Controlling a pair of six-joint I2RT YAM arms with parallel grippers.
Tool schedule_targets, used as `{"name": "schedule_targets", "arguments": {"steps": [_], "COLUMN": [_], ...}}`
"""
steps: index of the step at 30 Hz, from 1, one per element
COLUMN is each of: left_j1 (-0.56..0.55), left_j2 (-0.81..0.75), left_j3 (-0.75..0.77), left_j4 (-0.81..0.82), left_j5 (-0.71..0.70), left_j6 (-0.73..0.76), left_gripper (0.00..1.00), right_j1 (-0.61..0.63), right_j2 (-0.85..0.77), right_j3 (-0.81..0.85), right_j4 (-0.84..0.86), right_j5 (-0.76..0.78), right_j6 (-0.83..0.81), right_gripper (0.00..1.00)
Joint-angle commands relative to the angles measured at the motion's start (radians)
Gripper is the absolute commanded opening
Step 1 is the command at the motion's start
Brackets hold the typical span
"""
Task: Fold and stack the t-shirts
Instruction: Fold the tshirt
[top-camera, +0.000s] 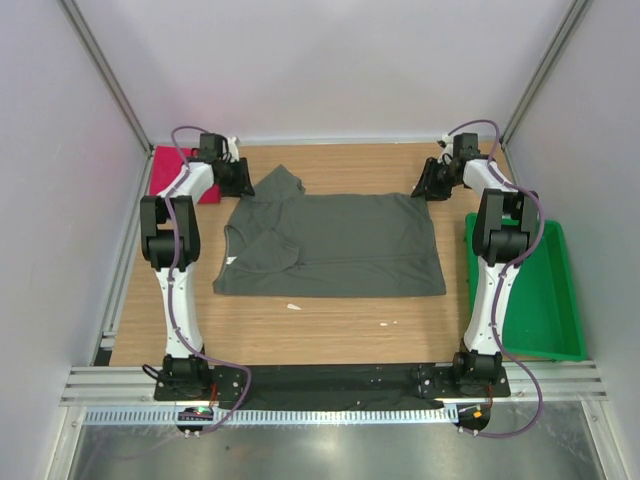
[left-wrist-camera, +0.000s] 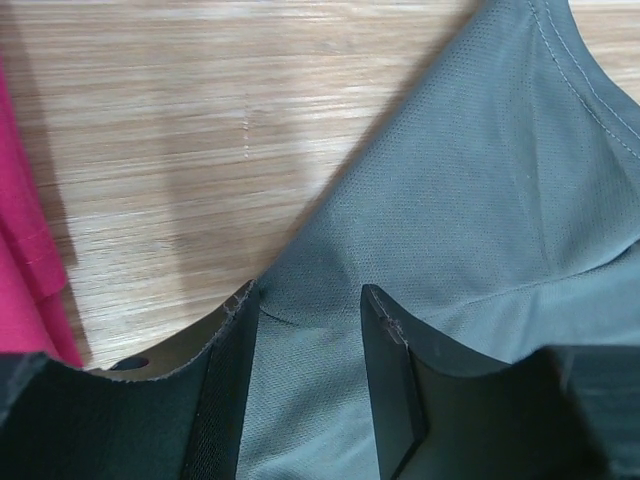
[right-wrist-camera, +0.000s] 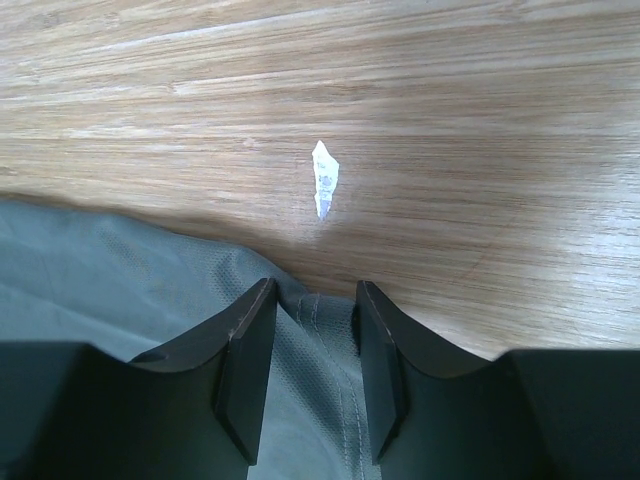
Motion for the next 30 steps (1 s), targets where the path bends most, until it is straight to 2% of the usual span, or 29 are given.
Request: {"name": "schedule_targets", "arguments": {"steps": [1, 14, 30], "left_j1": [-0.003, -0.009, -0.023], "left_j2": [-0.027, -0.111, 0.021], "left_j3": [0.002, -0.056, 0.085], "left_j4": [0.043, 0.141, 0.021], "left_j5": [-0.044, -0.083, -0.02], "left_j6": [-0.006, -0.001, 0.045], "left_gripper": [0.47, 0.47, 0.41], "right_j1": [0.001, -0.001, -0.003], "right_j2": [0.024, 0.033, 0.038], "right_j3": [0.03, 0.041, 0.045], "right_j4": [-0.018, -0.032, -0.036], "right_j5": [-0.015, -0.018, -0.017], "right_j6": [0.0, -0.004, -0.005], "right_gripper": [0.43, 0.4, 0.38]}}
